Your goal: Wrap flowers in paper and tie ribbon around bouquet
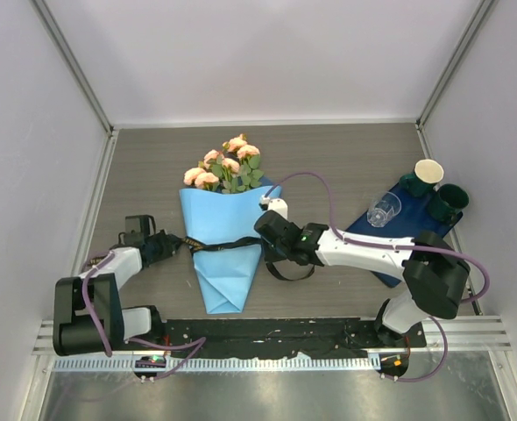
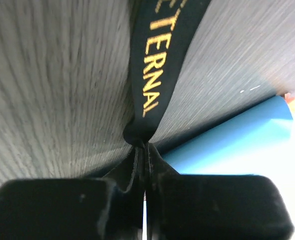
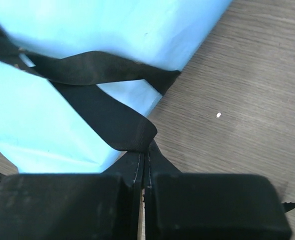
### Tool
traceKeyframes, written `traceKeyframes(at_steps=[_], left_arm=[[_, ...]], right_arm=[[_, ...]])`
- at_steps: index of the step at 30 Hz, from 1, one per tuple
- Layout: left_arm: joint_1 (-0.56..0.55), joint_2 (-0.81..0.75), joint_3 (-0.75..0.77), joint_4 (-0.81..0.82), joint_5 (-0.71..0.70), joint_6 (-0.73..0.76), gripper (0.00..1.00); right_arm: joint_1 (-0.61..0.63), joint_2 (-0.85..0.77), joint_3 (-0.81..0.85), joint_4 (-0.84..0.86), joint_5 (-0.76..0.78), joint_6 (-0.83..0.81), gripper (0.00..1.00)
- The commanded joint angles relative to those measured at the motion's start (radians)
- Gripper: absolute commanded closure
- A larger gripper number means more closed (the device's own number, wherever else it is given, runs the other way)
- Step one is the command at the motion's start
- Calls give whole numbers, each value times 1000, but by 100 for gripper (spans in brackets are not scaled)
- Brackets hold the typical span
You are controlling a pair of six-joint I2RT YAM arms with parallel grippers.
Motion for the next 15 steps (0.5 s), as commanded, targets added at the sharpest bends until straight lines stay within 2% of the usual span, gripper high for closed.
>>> traceKeyframes(at_steps=[1,3,4,6,11,14,15], left_arm=[[63,-121,-2,-139,-82,182,100],[64,-179,100,-391,-226,311,100],[68,-214,128,-444,-301,351,100],[111,-241,188,-570,-323,440,100],[261,-264,219,-618,-300,592,100],[375,-262,208,-658,-320,648,100],[449,-262,199,-647,-315,679,100]], right_arm=[[-86,-15,-39,35,-1,261,100],[-143,-31,-101,96,-115,360,100],[-212,-55,-130,123,-154,403,100],[-284,-89,-239,227,-233,521,100],[-514,-158,-456,413,-314,743,100],[-554,-178,-500,451,-277,813,100],[-557,-186,-507,454,-251,820,100]])
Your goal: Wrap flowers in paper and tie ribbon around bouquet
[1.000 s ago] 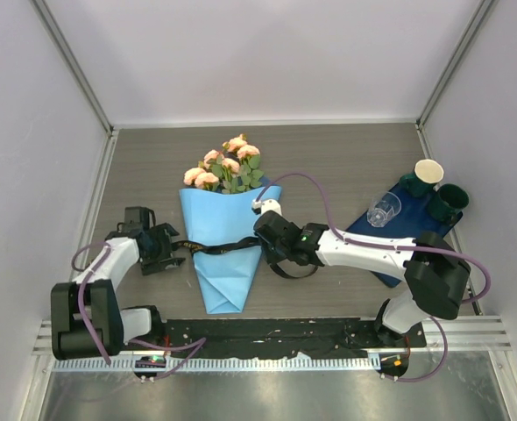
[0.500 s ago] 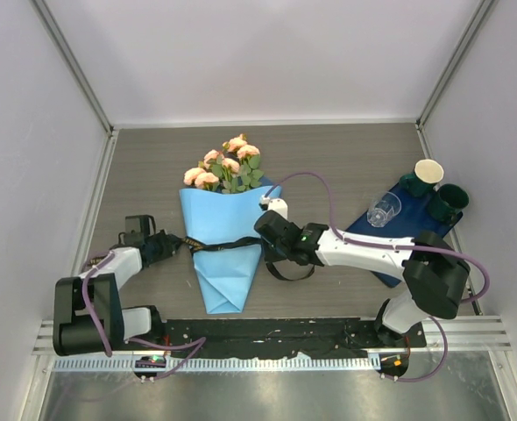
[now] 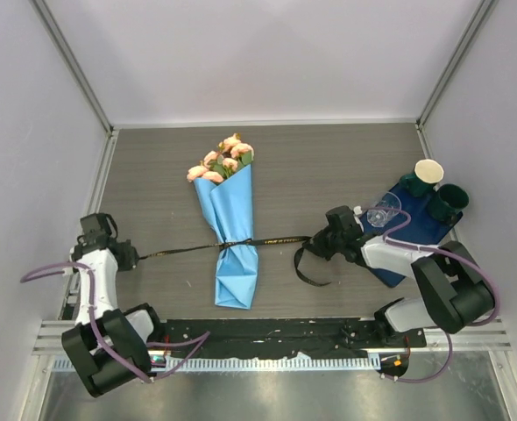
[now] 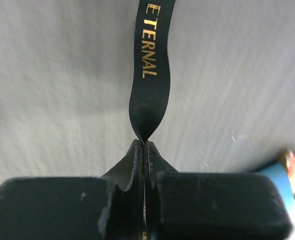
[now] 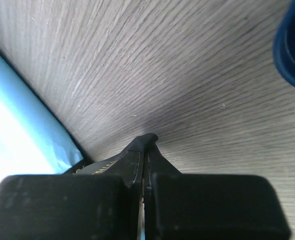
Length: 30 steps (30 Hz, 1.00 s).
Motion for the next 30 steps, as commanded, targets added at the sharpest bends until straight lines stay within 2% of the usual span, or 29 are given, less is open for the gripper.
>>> traceKeyframes(at_steps=[1,5,9,11,14,16,30], left_arm=[[165,6,3,-109,-115,159,100],[189,48,60,-117,-211,183,100],[188,92,137,-146,-330,195,100],[189,86,140,-138,-379,194,100],[203,103,151,-132,-370,195,99],[214,118,160,-133,-354,194,100],[235,233,270,-189,-376,203,100]], right_arm=[[-30,-56,-46,130,125,155,100],[-68,-99,-119,166,176,141,100],[-176,-215,-196,159,182,97,100],[-248,-303,-182,92,210,49,100],[-392,-378,-182,52,184,-35,100],[-443,-384,-195,56,130,-51,100],[-550,-340,-152,-50,146,-129,100]])
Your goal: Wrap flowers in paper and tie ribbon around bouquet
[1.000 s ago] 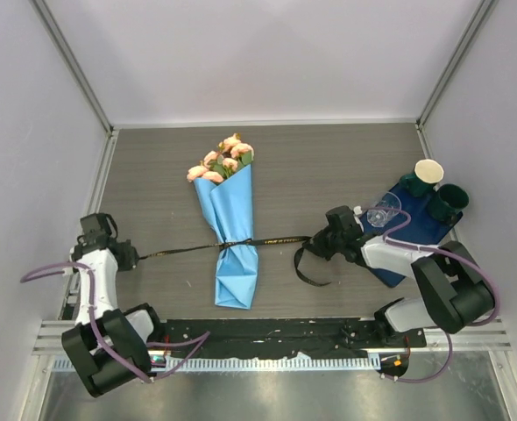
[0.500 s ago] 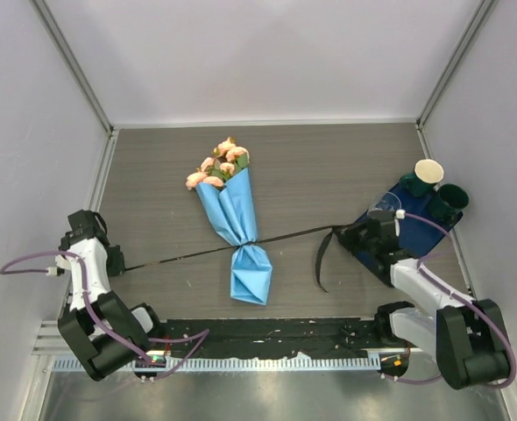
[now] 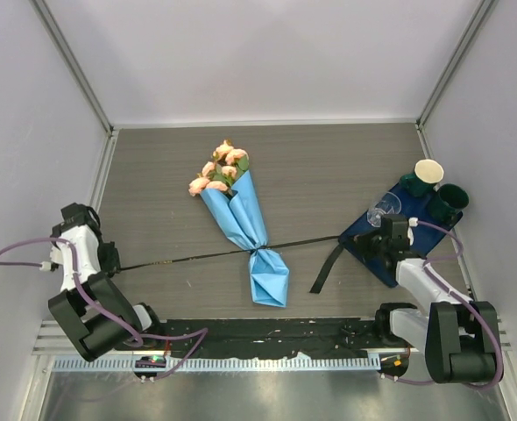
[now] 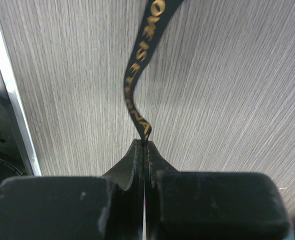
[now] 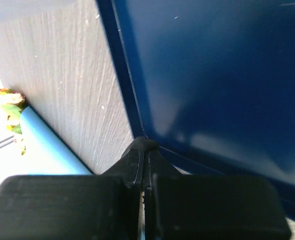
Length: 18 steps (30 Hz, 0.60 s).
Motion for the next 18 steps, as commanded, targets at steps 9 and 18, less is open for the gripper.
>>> traceKeyframes(at_steps=[9,18], left_arm=[[39,18,72,84,-199,21,100],[-169,-89,40,239,67,36,100]], right_arm=[[-52,33,77,-36,217,-119,100],[367,126,283,-136,225,-551,100]])
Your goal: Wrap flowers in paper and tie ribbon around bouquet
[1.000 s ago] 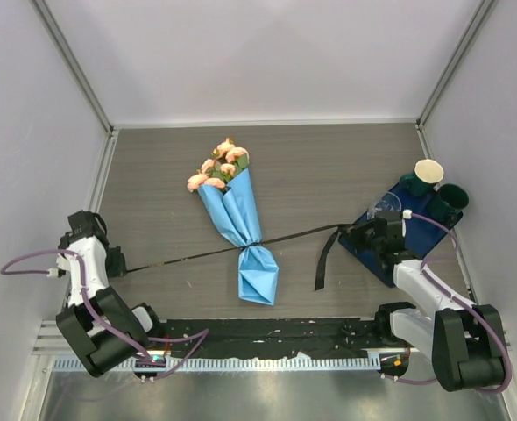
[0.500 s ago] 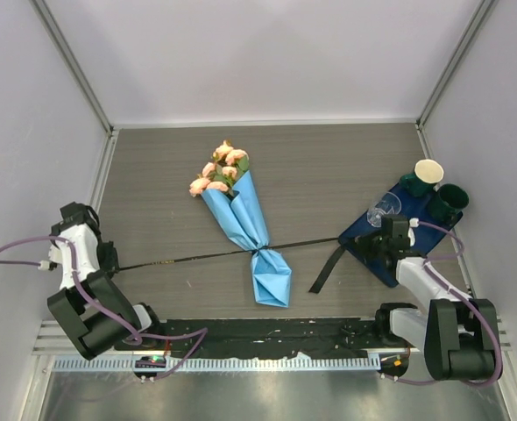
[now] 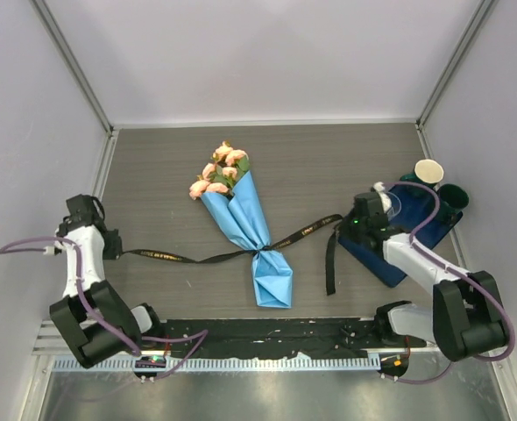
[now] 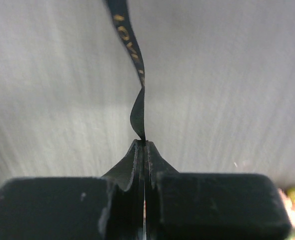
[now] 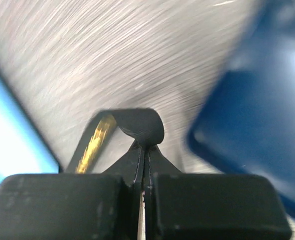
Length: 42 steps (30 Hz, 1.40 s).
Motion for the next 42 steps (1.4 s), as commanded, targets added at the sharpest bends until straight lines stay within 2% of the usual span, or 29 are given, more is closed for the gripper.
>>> traceKeyframes(at_steps=[1,3,6,9,13,14,15,16,17,18,19,22,23,26,27,29,30,33,35,38,41,42], left_arm=[[-176,-88,45,117,42,21,100],[-221,-106,74,133,83,74,100],[-270,-108,113,140,175,131,100],[-283,-132,127,112,233,176,100],[-286,-203,62,104,155,167,100],[-286,-209,33,117,148,171,96],[-284,-203,28,121,138,176,83],[-286,-189,31,97,99,176,61],[-286,-177,45,72,85,158,22],[-286,-165,53,22,72,147,3],[-287,-150,61,2,65,139,0],[-295,-186,27,5,117,76,0],[-301,-198,-8,17,199,49,0],[-378,-199,-97,109,377,-126,0],[-446,-186,-119,170,403,-251,0],[-522,-114,-131,228,402,-344,0],[-616,-70,-122,244,401,-426,0],[-732,93,-90,276,439,-592,0],[-801,200,-74,348,454,-652,2],[-865,277,-53,403,418,-746,6],[-884,294,-91,454,405,-823,15],[-889,294,-109,457,404,-830,21]], right_arm=[[228,-32,94,-67,103,-260,100],[349,-10,140,-147,115,-314,100],[452,20,233,-227,100,-368,100],[500,14,270,-273,114,-357,100],[510,-52,286,-289,98,-339,100],[512,-65,287,-290,104,-340,100],[509,-72,298,-301,109,-343,100],[509,-80,304,-307,112,-350,100],[510,-82,312,-316,123,-353,100],[510,-85,319,-325,127,-360,100],[510,-85,322,-329,127,-366,100],[510,-74,326,-327,129,-385,100],[510,-62,324,-325,126,-391,100],[510,-40,323,-315,111,-409,100],[510,-37,319,-301,104,-414,100],[510,-29,313,-284,100,-423,100],[509,-26,310,-279,94,-428,100],[510,-26,303,-272,95,-440,100],[510,-34,296,-270,95,-448,100],[509,-49,287,-270,103,-452,100],[509,-72,283,-269,106,-452,100],[512,-81,281,-269,106,-452,100]])
